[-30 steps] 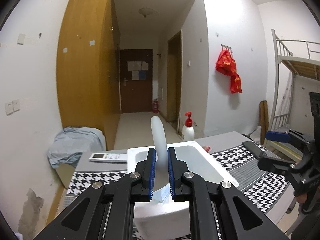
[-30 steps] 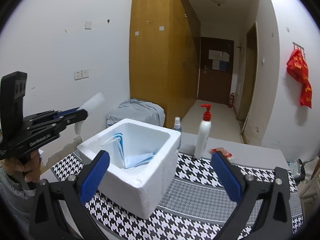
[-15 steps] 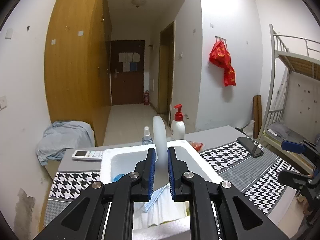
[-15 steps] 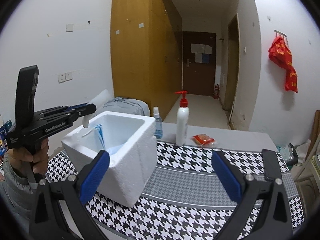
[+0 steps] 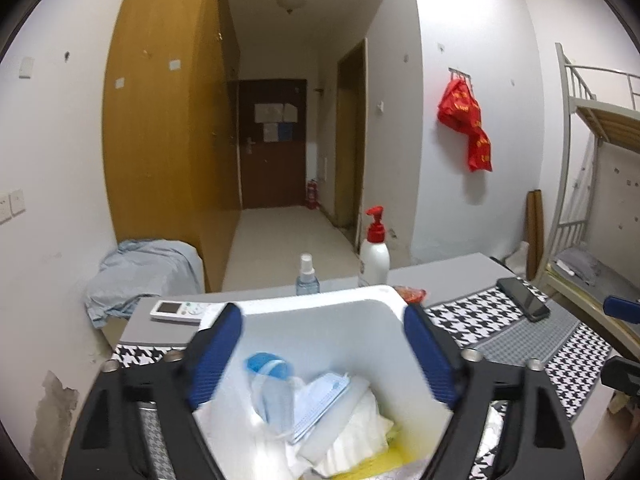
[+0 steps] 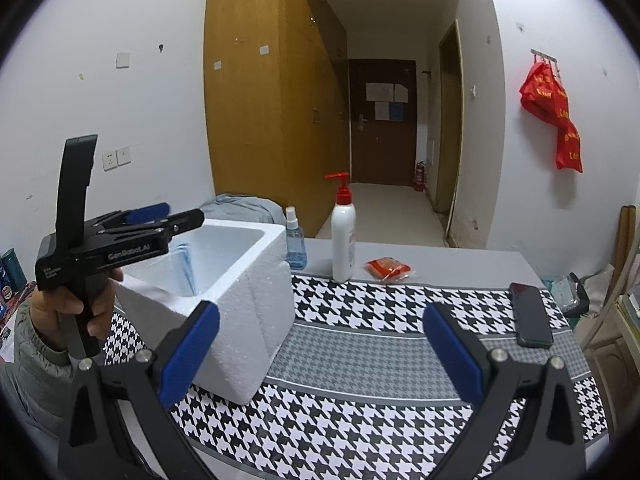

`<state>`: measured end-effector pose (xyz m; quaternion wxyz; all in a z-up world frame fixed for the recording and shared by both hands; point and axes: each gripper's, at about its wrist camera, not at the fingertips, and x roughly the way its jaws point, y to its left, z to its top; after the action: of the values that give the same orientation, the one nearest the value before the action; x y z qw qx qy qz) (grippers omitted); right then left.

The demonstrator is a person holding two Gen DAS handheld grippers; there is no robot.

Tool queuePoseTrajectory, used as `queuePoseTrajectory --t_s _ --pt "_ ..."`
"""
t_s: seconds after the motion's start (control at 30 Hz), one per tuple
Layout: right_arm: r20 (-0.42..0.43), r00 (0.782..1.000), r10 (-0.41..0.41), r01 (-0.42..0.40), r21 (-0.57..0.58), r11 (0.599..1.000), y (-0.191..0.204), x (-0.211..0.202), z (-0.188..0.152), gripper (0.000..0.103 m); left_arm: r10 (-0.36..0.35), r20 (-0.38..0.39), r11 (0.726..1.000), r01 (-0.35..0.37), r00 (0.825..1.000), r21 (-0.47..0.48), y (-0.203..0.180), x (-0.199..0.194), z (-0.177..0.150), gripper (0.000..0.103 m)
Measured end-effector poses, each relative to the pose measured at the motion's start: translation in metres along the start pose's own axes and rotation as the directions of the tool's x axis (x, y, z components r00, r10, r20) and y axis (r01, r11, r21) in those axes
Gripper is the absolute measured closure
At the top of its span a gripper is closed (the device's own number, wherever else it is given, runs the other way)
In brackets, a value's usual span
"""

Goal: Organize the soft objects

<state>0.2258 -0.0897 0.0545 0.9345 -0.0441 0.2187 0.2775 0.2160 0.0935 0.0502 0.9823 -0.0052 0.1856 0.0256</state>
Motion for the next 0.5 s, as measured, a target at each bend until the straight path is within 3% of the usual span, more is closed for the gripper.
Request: queuePoseTrajectory --t_s 0.03,0.23,0.5 --pt "0.0 1.0 0.0 0.0 0.0 1.0 0.0 0.0 0.0 0.0 0.015 0.008 1.0 -0.015 1.0 -0.002 0.0 -0.003 0.0 0.007" --pt "0.009 1.0 0.016 -0.016 -0.012 1.0 0.002 -0.005 0.001 0.0 0.027 0.017 0.999 -0.026 0.999 -0.033 0.004 -0.013 -0.001 0.003" --pt "0.024 0.999 0.032 -0.031 -0.008 0.999 0.003 -0.014 0.001 0.0 0.041 0.026 0.999 -0.04 0.999 -0.017 -0.003 -0.035 -0.002 0.003"
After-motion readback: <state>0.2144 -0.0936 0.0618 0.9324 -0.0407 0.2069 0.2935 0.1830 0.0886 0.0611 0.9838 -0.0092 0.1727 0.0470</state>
